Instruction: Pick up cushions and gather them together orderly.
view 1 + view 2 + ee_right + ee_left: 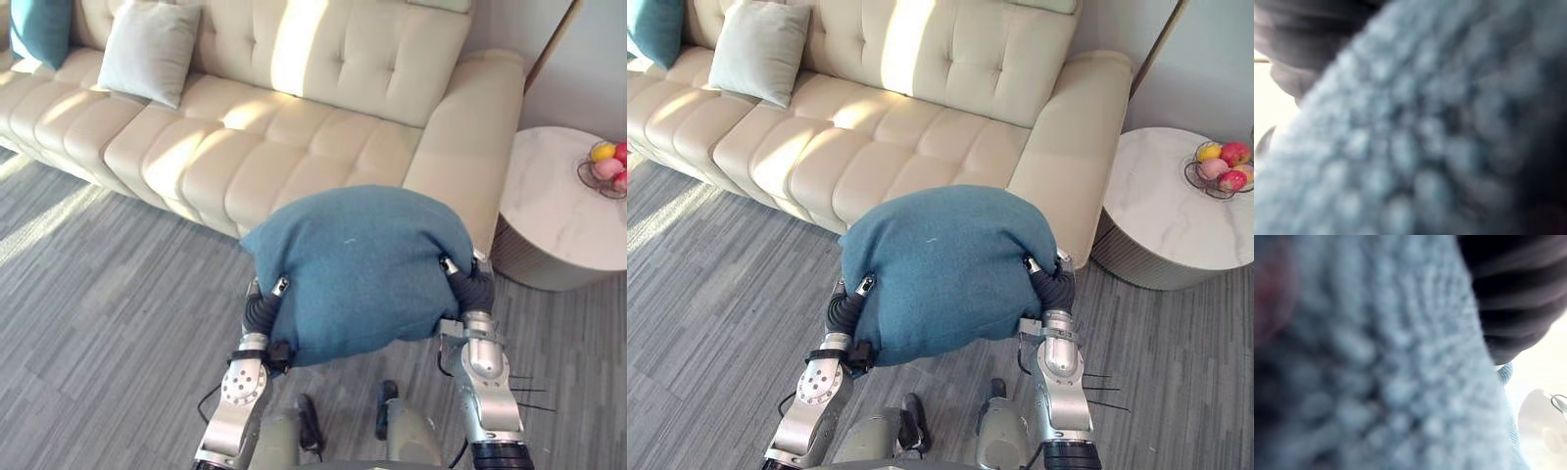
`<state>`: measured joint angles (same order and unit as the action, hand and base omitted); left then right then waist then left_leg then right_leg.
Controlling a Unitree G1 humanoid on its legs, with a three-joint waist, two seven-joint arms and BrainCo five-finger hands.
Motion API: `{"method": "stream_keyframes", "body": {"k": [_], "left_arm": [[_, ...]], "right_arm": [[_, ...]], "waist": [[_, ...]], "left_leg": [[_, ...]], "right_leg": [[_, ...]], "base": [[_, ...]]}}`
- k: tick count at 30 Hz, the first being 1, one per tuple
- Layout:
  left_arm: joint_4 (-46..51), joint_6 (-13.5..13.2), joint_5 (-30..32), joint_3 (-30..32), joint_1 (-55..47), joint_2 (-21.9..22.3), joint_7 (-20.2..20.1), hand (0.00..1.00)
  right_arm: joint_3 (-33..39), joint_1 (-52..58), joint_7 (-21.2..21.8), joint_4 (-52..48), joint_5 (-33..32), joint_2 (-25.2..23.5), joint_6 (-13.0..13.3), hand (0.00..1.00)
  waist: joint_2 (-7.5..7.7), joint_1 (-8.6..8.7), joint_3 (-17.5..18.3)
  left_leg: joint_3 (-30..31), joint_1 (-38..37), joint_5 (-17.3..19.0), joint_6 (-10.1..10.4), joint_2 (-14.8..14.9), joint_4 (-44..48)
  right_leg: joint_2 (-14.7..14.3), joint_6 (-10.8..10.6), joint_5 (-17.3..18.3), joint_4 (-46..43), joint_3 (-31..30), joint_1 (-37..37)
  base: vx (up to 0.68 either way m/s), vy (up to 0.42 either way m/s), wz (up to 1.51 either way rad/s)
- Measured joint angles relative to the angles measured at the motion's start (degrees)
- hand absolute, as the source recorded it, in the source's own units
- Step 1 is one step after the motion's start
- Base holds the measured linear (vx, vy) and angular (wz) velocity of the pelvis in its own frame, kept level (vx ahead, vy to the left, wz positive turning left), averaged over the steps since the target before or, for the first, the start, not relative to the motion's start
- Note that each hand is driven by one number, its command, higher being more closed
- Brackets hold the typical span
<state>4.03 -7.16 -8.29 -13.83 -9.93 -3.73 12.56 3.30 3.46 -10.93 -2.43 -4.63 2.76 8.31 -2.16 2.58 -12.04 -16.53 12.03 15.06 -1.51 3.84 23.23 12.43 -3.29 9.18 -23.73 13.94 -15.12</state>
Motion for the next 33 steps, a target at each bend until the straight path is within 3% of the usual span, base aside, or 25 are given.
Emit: {"method": "stream_keyframes", "body": {"k": [1,2,3,5,7,8,9,10,11,12,14,15,16,17,18,19,20,21,23,24,26,29,30,31,33], "left_arm": [[0.1,0.1,0.0,0.0,-0.3,0.0,0.0,1.00],[0.0,0.4,0.0,0.0,-0.3,0.0,0.0,1.00],[0.0,0.8,0.0,0.3,-0.4,-0.1,0.0,1.00],[-0.1,0.9,0.0,0.4,-0.3,-1.3,0.0,1.00],[-0.1,0.9,0.0,0.6,-0.1,-1.6,0.0,1.00],[-0.2,0.9,0.0,0.6,0.2,-1.6,-0.1,1.00],[-0.7,0.9,0.0,0.4,0.7,-1.7,-0.2,1.00],[-1.1,0.9,0.0,0.4,0.9,-1.7,-0.3,1.00],[-1.9,0.9,0.1,0.3,1.2,-1.5,-0.5,1.00],[-2.9,0.9,0.1,0.0,1.7,-0.5,-1.3,1.00],[-2.9,0.9,0.1,-0.5,2.3,-0.5,-1.5,1.00],[-3.3,0.9,0.1,-1.0,3.0,-0.4,-1.5,1.00],[-3.3,1.1,0.0,-1.1,3.2,0.0,-1.8,1.00],[-3.4,1.2,-0.1,-1.1,2.9,0.9,-2.5,1.00],[-3.4,1.2,-0.1,-1.1,2.7,1.2,-2.6,1.00],[-3.3,1.2,-0.1,-1.4,2.3,1.8,-2.7,1.00],[-2.8,1.2,-0.1,-1.5,2.1,2.4,-2.7,1.00],[-2.4,1.2,-0.1,-1.5,2.1,2.7,-2.8,1.00],[0.2,0.5,-0.1,-1.2,2.3,3.4,-3.7,1.00],[0.5,0.4,-0.1,-1.2,2.3,3.4,-3.7,1.00],[0.8,0.3,0.0,-0.8,1.2,3.6,-3.7,1.00],[0.9,0.2,0.0,-0.3,-1.5,3.7,-3.4,1.00],[0.9,0.2,0.0,-0.4,-1.9,3.8,-3.4,1.00],[0.9,0.3,0.0,-0.4,-2.5,3.7,-3.4,1.00],[0.9,0.3,0.0,-0.5,-2.9,2.9,-3.4,1.00]], "right_arm": [[0.0,0.5,0.1,0.0,0.0,0.0,0.0,1.00],[0.0,0.5,0.1,0.7,0.0,-0.1,0.0,1.00],[-0.1,0.6,0.4,1.7,0.0,-0.1,-0.1,1.00],[-0.1,0.9,1.1,3.1,0.0,-0.6,-0.1,1.00],[0.0,0.8,1.1,3.3,0.0,-0.9,-0.1,1.00],[0.2,0.9,1.2,3.3,-0.3,-0.8,-0.1,1.00],[0.3,1.1,1.2,3.3,-0.6,-0.5,-0.1,1.00],[0.4,1.3,1.2,3.3,-0.6,-0.3,-0.1,1.00],[0.5,2.0,1.2,3.2,-0.6,0.1,-0.1,1.00],[1.0,3.1,1.3,3.2,-1.5,0.5,-0.2,1.00],[1.7,3.3,1.3,3.1,-1.6,0.6,-0.3,1.00],[2.6,3.7,1.2,2.3,-1.6,0.3,-1.0,1.00],[3.0,4.3,1.2,0.3,-1.6,0.2,-1.7,1.00],[3.0,6.2,1.1,-4.2,-1.6,0.2,-2.4,1.00],[3.0,6.9,1.0,-6.0,-1.6,0.3,-2.4,1.00],[3.1,8.0,0.9,-8.9,-1.6,0.3,-2.4,1.00],[3.1,8.7,0.7,-11.9,-1.6,0.1,-2.3,1.00],[3.1,9.0,0.6,-13.1,-1.5,0.2,-2.2,1.00],[3.1,9.2,-0.4,-16.9,-1.5,0.1,-1.9,1.00],[3.1,9.3,-0.5,-17.1,-1.5,0.1,-1.9,1.00],[2.3,9.4,-0.7,-16.9,-1.4,0.1,-1.9,1.00],[0.6,9.7,-0.6,-16.9,-1.2,0.1,-1.9,1.00],[0.6,9.9,-0.6,-16.9,-1.0,0.2,-1.9,1.00],[0.2,10.2,-0.6,-16.4,-0.7,0.1,-2.0,1.00],[0.1,11.3,-0.5,-15.8,0.3,-0.7,-2.0,1.00]], "waist": [[0.11,0.16,0.1],[0.35,0.34,0.0],[0.56,0.40,-0.1],[0.96,0.66,-0.2],[1.22,0.86,-0.3],[1.27,1.51,-0.3],[1.72,2.42,-0.2],[2.22,2.83,-0.2],[2.13,3.19,-0.1],[0.02,3.04,0.3],[-0.48,3.03,0.5],[-0.59,3.08,0.6],[-0.59,2.97,0.6],[-0.57,2.86,0.6],[-0.60,2.85,0.6],[-0.59,2.70,0.6],[-0.37,2.45,0.7],[-0.30,2.32,0.9],[-0.19,0.32,1.1],[-0.18,-0.22,1.1],[-0.36,-2.12,1.2],[-1.28,-2.47,2.0],[-1.94,-2.47,2.7],[-2.18,-2.56,3.4],[-0.43,-2.17,4.8]], "left_leg": [[1.2,0.1,0.7,-0.7,-0.8,0.5],[2.6,-0.1,1.6,-1.9,-1.6,1.0],[3.6,-1.0,1.9,-2.6,-1.9,1.0],[5.7,-2.9,4.1,-2.7,-1.8,1.8],[6.7,-4.6,5.9,-2.7,-1.7,2.2],[7.8,-6.0,6.6,-2.4,-1.8,1.9],[9.1,-8.8,7.1,-0.3,-2.3,0.4],[9.8,-10.4,7.6,0.8,-3.0,-0.4],[11.0,-12.6,8.5,2.4,-3.1,-1.1],[12.4,-14.8,8.7,4.3,-1.0,-1.6],[12.0,-14.4,7.1,7.3,0.8,0.0],[11.4,-13.7,5.1,10.6,2.0,2.9],[10.7,-12.8,3.0,12.2,3.3,6.4],[8.7,-10.4,-2.1,12.0,5.5,14.3],[7.8,-9.3,-4.6,11.7,6.6,18.4],[5.7,-7.5,-3.9,11.2,9.2,24.4],[2.4,-5.6,-2.1,8.2,11.0,27.4],[1.3,-4.7,-1.2,6.7,11.5,27.3],[-0.7,0.1,1.7,2.2,12.1,22.2],[-0.4,0.7,1.7,2.2,12.0,20.5],[5.9,1.8,1.3,2.9,10.9,10.7],[11.5,2.0,-0.3,5.4,10.2,1.6],[11.8,1.7,-0.8,5.7,10.5,-0.1],[10.7,0.9,-4.4,8.7,10.2,-0.2],[6.9,0.1,-4.9,7.8,9.4,-0.1]], "right_leg": [[0.9,0.2,-0.1,-2.7,-0.3,-0.4],[2.1,2.0,-0.8,-10.4,-1.5,-3.6],[2.6,6.2,-1.4,-17.1,-2.9,-7.1],[0.0,2.9,1.2,-17.0,-4.6,-9.4],[-2.0,2.0,0.9,-11.0,-4.4,-11.5],[-3.5,0.6,-0.9,-4.4,-3.8,-12.7],[-4.8,-0.9,-7.6,8.5,-3.3,-12.5],[-5.2,-0.3,-10.4,11.5,-3.1,-12.1],[-5.8,3.1,-15.2,11.3,-4.2,-11.7],[-7.0,5.6,-17.0,7.0,-4.3,-11.8],[-7.5,6.8,-14.1,3.8,-3.0,-12.3],[-8.1,8.1,-12.1,1.8,-1.6,-12.0],[-8.8,8.7,-10.8,0.9,-0.8,-11.3],[-10.0,9.3,-8.5,1.3,-0.8,-8.3],[-10.4,9.4,-7.9,2.0,-1.0,-6.7],[-11.5,9.4,-7.2,3.8,-1.7,-3.2],[-12.1,9.4,-7.2,6.3,-2.6,0.2],[-12.2,9.4,-7.2,7.2,-3.1,1.1],[-12.8,8.8,-6.6,9.3,-7.3,3.4],[-12.9,8.6,-6.5,9.2,-8.1,3.6],[-14.0,8.1,-4.5,8.0,-13.5,5.0],[-15.9,5.5,-2.6,5.6,-20.5,4.0],[-16.5,4.7,-2.1,5.2,-21.7,3.4],[-17.1,3.2,-1.8,4.8,-24.3,2.9],[-15.2,1.1,-2.7,5.8,-26.6,2.3]], "base": [[0.17,0.112,0.47],[0.19,0.108,0.47],[0.22,0.080,0.47],[0.30,0.007,0.48],[0.34,-0.058,0.42],[0.50,-0.123,0.64],[0.53,-0.134,0.74],[0.59,-0.180,0.69],[0.53,-0.199,0.51],[0.66,-0.250,0.35],[0.43,-0.165,0.16],[0.41,-0.161,0.08],[0.61,-0.234,-0.02],[0.50,-0.177,-0.12],[0.47,-0.137,-0.16],[0.45,-0.102,-0.27],[0.41,-0.081,-0.31],[0.28,-0.041,-0.44],[0.20,0.039,-0.63],[0.20,0.107,-0.86],[0.12,0.179,-1.12],[0.07,0.288,-1.33],[0.08,0.455,-1.58],[0.07,0.336,-1.37],[0.14,0.358,-1.12]]}}
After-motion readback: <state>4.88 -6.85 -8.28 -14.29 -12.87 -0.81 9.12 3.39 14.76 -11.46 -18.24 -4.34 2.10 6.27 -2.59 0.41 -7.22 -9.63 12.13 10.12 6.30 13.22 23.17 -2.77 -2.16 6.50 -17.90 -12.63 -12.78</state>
